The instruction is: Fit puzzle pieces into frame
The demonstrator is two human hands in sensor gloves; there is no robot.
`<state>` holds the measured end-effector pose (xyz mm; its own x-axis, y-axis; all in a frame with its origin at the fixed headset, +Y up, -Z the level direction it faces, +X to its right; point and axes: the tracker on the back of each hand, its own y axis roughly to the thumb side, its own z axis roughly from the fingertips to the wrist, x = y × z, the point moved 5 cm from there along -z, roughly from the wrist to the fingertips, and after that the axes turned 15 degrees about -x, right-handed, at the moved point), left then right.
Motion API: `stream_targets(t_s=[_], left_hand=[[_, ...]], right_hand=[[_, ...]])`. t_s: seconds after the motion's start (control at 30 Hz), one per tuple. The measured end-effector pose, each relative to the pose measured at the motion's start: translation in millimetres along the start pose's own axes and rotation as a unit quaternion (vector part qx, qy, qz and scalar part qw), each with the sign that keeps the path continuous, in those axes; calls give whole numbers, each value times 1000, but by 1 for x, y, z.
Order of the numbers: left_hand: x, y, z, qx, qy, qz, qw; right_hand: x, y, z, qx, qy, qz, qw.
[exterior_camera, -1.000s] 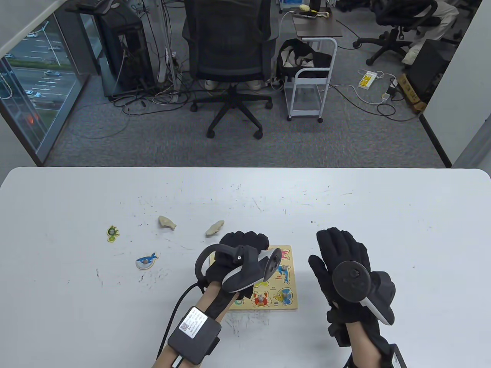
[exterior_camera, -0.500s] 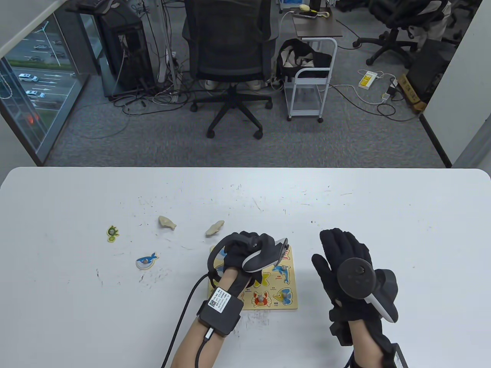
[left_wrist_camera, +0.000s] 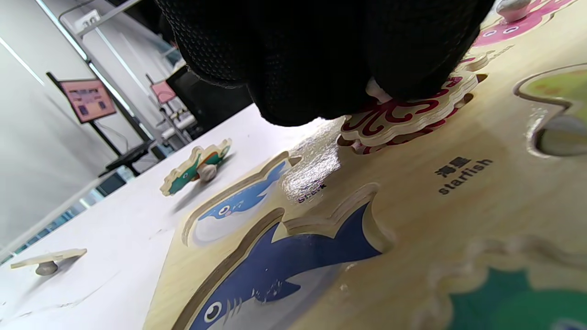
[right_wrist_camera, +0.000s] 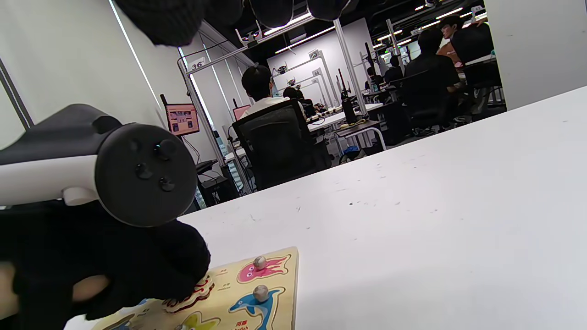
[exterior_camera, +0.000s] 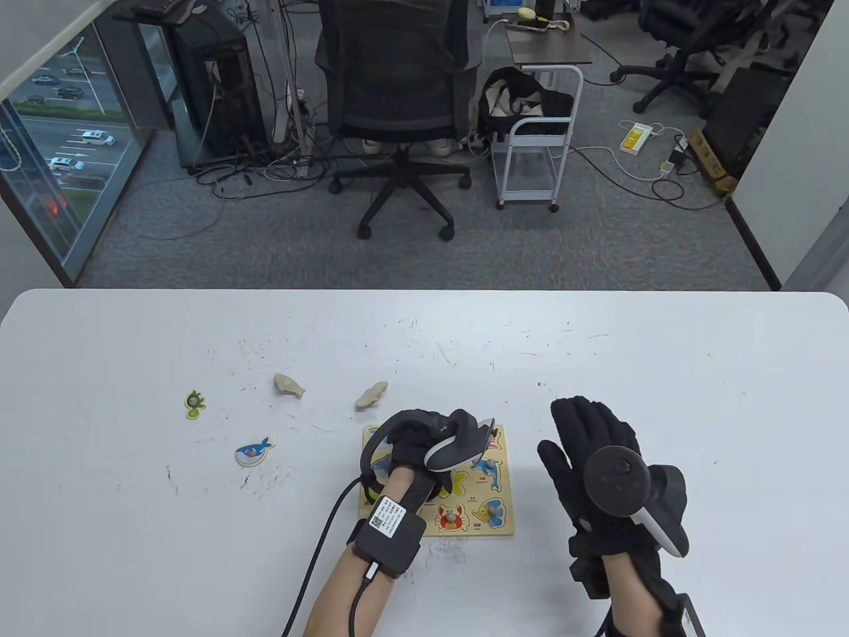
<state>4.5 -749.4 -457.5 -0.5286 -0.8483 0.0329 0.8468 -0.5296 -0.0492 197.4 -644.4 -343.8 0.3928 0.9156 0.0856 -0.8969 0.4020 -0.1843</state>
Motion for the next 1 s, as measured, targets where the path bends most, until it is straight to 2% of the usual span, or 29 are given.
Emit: stream_targets(t_s=[0.57, 0.7, 0.83, 1.0], left_hand=[[-8, -6, 5, 1, 14, -7, 1000], [-9, -9, 4, 2, 0, -5, 1000], [-19, -32, -2, -17, -4, 44, 999], [-26, -75, -16, -67, -12, 56, 996]], right_hand=[[-3, 2, -1, 0, 10, 6, 1000], [-3, 1, -1, 0, 10, 3, 1000], [-2, 1, -1, 2, 10, -1, 1000], [-2, 1, -1, 1, 9, 0, 1000]])
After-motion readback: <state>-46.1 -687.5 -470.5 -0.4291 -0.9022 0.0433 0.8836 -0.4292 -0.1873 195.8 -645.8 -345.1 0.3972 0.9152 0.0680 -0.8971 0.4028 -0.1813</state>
